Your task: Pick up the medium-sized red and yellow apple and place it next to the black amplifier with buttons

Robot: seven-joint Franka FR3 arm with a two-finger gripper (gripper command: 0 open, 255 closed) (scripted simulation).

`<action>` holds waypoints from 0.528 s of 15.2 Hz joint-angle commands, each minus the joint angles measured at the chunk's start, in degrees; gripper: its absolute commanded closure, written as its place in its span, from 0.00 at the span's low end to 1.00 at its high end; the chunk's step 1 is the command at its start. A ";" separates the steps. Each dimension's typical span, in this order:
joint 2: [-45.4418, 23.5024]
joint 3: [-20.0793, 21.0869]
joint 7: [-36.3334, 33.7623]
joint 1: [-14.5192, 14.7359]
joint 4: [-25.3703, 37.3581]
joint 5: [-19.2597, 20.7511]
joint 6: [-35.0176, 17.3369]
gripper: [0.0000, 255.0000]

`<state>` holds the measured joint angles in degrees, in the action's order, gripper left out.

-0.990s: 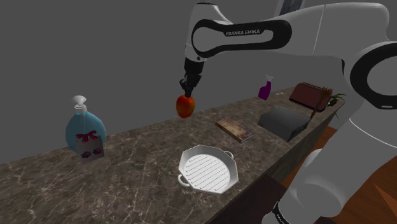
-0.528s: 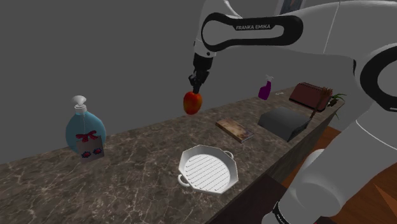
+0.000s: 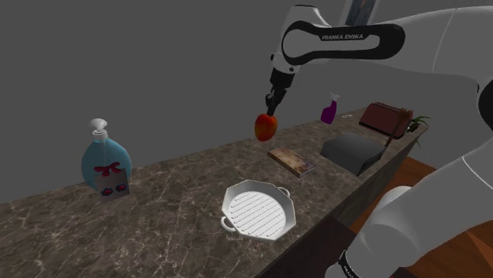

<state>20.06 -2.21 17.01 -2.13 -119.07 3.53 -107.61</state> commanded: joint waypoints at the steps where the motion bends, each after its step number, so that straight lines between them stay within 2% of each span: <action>1: 1.57 -1.69 2.49 -0.86 -1.55 0.31 -0.12 1.00; 8: 5.46 -8.47 11.81 -4.25 -4.51 2.03 0.23 1.00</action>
<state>24.59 -9.57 27.22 -5.80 -122.88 5.22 -107.48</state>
